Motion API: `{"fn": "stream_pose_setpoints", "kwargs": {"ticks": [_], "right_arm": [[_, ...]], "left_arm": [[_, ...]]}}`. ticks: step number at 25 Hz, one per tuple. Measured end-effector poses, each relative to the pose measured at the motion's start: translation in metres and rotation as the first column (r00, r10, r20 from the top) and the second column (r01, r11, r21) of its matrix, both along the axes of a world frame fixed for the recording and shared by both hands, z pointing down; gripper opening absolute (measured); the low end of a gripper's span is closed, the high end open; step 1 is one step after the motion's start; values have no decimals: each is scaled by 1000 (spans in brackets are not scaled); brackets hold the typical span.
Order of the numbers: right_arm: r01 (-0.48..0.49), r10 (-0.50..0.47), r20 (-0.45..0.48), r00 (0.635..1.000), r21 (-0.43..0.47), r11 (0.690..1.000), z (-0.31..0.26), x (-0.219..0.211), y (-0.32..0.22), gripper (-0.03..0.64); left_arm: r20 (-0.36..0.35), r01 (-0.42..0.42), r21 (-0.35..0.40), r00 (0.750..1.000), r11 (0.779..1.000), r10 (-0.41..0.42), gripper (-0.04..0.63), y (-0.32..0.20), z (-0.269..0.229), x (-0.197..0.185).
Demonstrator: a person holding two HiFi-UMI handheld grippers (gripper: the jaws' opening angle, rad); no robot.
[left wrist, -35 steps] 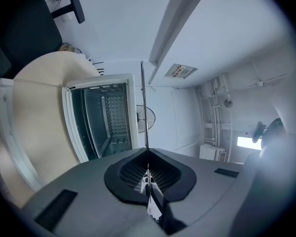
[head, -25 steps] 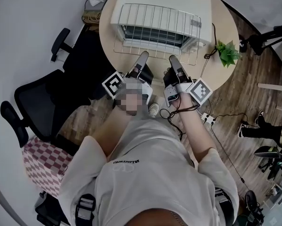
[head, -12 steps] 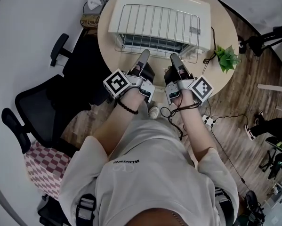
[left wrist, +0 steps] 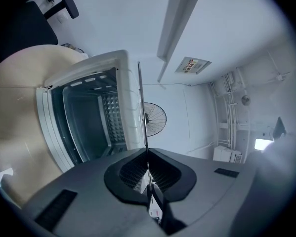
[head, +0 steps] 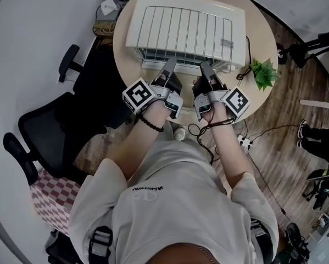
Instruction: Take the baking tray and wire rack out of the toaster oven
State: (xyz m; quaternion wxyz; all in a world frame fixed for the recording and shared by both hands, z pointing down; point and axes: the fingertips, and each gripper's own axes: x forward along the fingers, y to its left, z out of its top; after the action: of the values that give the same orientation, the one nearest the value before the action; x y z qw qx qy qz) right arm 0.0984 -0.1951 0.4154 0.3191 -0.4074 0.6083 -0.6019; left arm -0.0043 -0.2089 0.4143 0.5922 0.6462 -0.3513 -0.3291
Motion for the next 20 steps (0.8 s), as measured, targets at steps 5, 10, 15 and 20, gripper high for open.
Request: {"fn": "stream_pose_setpoints", "kwargs": {"ticks": [5,10,15,20], "right_arm": [[-5,5,-1,1000,-9,1000,3,1,-11,11],[-21,21,-7,1000,-17,1000,8,3,-22,11],[-31,31,-16,999,-13,999,8,5,-29,11],[-37,37,-12,999,0,999,7,4,-30,12]], "left_arm": [[4,-1,-13,1000,1000,1,6,-12,4,1],[8,-3,-23,1000,1000,3,6,-24,9,3],[7,-6,-19,1000,1000,6,6,-31,10,4],[17,-4,16,1000,1000,4,8,-33,8,4]]}}
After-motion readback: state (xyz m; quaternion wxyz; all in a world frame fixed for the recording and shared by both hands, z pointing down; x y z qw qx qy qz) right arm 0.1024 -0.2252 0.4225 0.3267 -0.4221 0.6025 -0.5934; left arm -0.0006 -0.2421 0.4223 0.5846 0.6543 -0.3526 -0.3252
